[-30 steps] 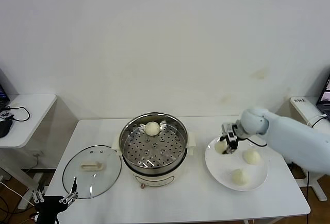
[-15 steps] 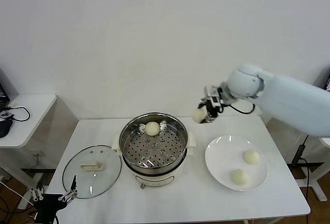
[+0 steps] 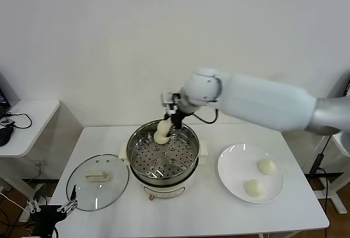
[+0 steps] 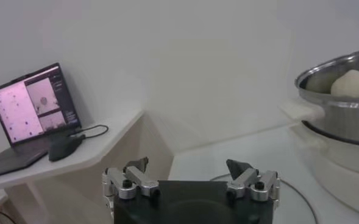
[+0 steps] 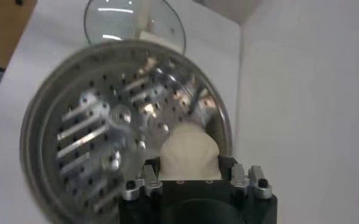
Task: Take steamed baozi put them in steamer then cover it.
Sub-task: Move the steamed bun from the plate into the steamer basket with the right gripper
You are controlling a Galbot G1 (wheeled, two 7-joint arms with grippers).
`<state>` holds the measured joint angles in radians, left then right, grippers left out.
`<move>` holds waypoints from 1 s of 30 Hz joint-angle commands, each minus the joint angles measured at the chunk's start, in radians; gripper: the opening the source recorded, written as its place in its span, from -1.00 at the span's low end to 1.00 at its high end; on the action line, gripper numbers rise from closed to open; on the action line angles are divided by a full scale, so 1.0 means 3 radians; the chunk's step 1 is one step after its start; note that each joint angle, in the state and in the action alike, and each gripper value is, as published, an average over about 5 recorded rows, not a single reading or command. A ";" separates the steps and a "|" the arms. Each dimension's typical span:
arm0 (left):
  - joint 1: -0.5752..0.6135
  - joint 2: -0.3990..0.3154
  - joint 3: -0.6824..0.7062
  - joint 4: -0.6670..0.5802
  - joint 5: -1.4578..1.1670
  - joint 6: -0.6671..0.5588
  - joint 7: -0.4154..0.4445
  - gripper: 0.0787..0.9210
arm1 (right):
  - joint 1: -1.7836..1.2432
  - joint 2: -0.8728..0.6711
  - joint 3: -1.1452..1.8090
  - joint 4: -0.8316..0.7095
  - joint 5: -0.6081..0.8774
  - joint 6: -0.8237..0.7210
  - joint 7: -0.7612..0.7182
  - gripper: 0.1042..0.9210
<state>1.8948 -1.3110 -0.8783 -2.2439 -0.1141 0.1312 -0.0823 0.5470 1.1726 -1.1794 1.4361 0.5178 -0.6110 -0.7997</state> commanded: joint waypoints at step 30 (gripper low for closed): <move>-0.0036 0.0008 0.0014 0.0039 -0.0020 0.0001 0.0017 0.77 | -0.0476 0.0814 -0.0061 -0.0704 -0.0240 -0.0032 -0.0098 0.48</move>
<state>1.8812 -1.3086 -0.8739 -2.2291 -0.1195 0.1321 -0.0777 0.3948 1.4204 -1.2013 1.2270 0.4750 -0.6317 -0.7893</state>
